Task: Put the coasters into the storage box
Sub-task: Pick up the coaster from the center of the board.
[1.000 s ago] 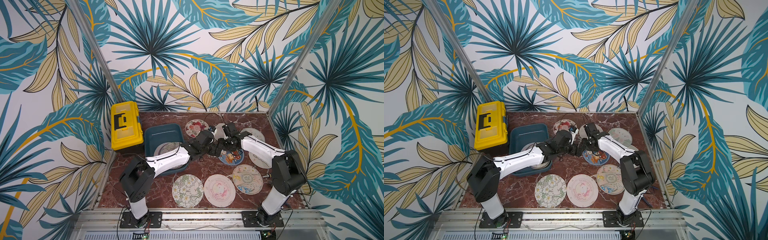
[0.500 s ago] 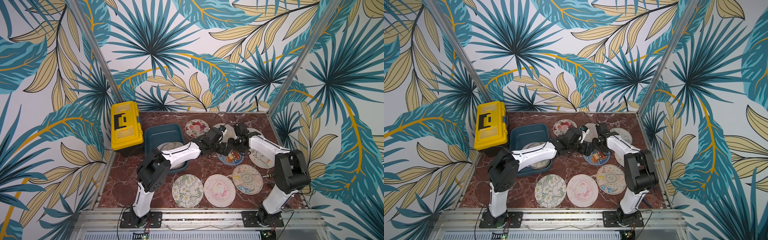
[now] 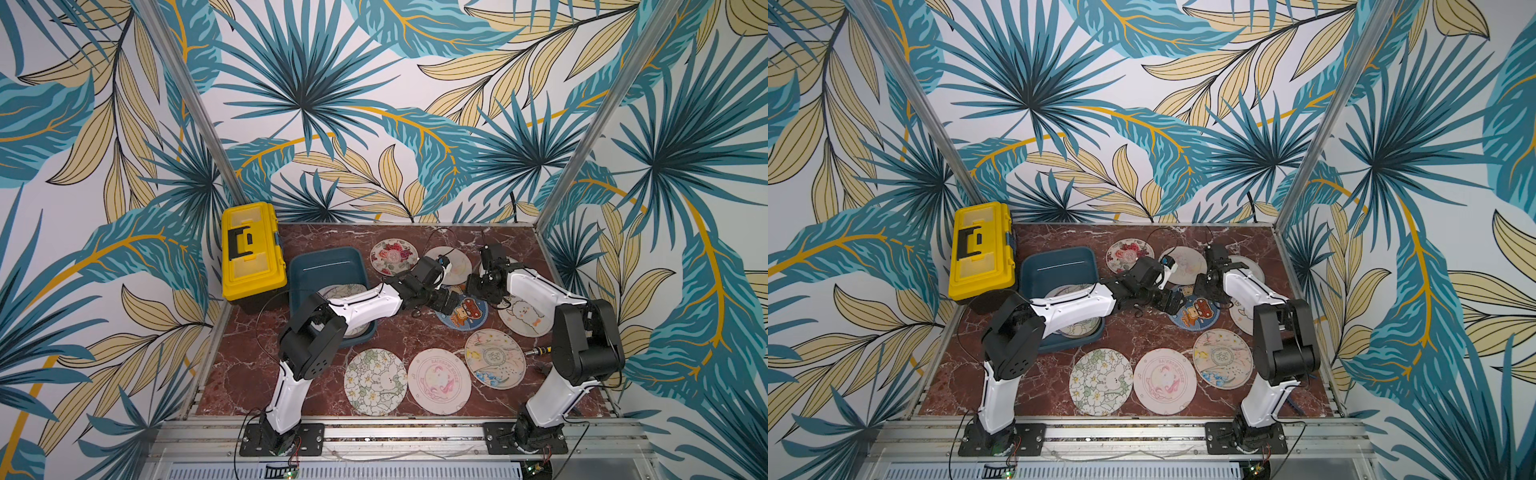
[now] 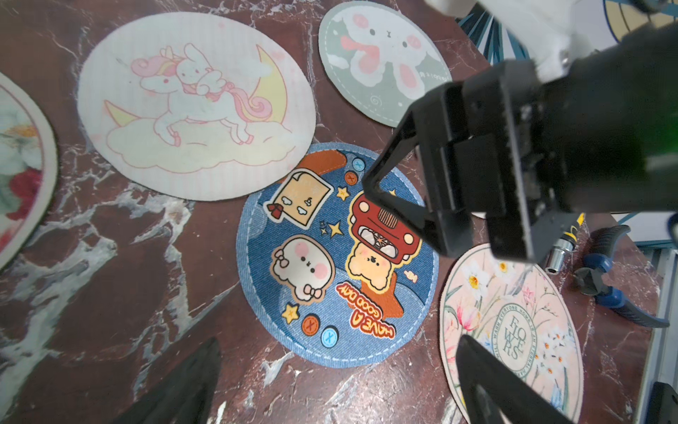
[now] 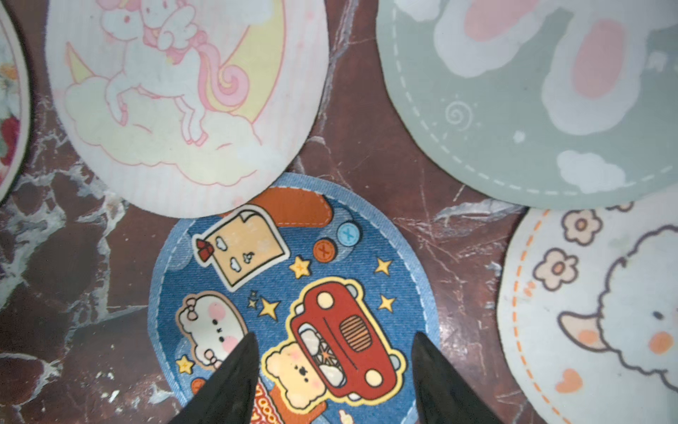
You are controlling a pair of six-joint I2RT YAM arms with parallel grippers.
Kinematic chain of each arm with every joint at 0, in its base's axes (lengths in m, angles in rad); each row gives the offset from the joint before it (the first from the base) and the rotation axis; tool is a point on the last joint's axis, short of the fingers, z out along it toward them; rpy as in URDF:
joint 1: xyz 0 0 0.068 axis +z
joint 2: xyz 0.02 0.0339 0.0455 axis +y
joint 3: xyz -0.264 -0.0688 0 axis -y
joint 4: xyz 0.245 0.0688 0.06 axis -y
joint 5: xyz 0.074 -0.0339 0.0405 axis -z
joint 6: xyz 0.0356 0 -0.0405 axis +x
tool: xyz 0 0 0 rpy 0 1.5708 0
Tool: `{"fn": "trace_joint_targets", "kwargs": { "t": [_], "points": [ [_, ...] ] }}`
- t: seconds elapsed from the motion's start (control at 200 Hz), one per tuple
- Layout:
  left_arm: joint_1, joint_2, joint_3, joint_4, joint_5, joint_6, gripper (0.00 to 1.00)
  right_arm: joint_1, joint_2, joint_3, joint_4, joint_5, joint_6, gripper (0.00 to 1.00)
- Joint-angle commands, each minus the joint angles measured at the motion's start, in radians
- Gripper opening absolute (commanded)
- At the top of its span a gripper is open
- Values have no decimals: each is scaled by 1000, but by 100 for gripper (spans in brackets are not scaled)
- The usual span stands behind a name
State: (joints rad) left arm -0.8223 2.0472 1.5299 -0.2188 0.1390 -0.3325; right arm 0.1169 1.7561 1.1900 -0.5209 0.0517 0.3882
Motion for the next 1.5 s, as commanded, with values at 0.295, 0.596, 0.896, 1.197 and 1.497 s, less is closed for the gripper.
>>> {"fn": "trace_joint_targets", "kwargs": {
  "t": [0.295, 0.596, 0.896, 1.197, 1.497],
  "points": [
    [32, 144, 77, 12, 21, -70, 100, -58, 92, 11, 25, -64, -4, 66],
    [39, 221, 126, 10, 66, -90, 99, -79, 125, 19, 41, -95, -8, 66],
    [37, 233, 126, -16, 147, -104, 96, -80, 151, -3, 58, -167, 15, 66],
    [16, 242, 105, -19, 197, -112, 90, -80, 135, -18, 69, -220, 21, 65],
    [15, 253, 137, -19, 214, -110, 61, -79, 134, -22, 71, -230, 26, 63]
  ]
}}
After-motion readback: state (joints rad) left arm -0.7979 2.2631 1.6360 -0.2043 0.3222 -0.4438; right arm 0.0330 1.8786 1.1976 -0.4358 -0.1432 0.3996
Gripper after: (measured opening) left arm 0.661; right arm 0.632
